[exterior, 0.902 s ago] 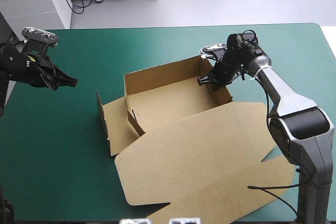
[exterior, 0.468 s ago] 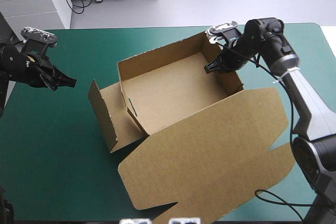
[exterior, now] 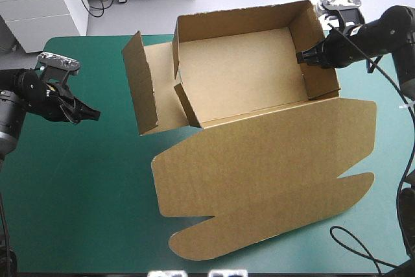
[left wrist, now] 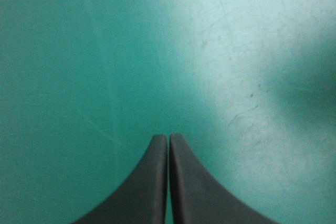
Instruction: Fold the box
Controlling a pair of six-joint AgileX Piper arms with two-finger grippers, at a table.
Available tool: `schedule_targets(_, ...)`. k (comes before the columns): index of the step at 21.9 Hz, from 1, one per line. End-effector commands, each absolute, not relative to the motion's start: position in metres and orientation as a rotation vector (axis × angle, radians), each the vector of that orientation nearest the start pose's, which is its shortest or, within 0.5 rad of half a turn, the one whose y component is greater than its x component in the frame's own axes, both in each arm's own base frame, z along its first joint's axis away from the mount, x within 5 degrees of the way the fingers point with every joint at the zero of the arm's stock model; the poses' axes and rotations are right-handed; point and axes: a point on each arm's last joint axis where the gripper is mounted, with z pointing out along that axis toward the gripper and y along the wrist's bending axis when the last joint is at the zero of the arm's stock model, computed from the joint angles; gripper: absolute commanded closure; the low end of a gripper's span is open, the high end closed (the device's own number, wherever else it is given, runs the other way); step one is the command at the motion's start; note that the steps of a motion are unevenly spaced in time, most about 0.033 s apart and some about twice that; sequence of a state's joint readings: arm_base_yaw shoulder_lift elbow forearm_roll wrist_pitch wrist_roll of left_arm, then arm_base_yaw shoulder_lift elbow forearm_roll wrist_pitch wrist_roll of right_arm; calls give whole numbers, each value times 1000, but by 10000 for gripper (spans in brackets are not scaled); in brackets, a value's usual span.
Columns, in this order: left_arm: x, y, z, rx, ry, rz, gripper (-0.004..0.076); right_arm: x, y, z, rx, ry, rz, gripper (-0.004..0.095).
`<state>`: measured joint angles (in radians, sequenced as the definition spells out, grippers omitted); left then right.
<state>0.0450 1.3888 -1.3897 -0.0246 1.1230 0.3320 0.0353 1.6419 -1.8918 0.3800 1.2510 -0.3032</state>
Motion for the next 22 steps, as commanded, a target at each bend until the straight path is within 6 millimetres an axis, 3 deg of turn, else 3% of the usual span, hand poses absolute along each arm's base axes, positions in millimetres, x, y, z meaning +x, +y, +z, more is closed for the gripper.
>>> schedule_targets(1, 285, 7, 389, 321, 2405, 70, 731, 321, 44, 468, -411, 2276, 446, 927)
schedule_targets(6, 295, -7, 395, 282, 2272, -136, 731, 321, 45, 468, -427, 2269, 451, 927)
schedule_targets(12, 301, -41, 394, 435, 2157, -627, 731, 321, 46, 469, -428, 2262, 459, 927)
schedule_targets(17, 296, -55, 396, 526, 2113, -869, 731, 322, 45, 470, -420, 2248, 455, 927)
schedule_targets(22, 283, -72, 420, 596, 1868, -1230, 731, 322, 45, 470, -418, 2245, 454, 927)
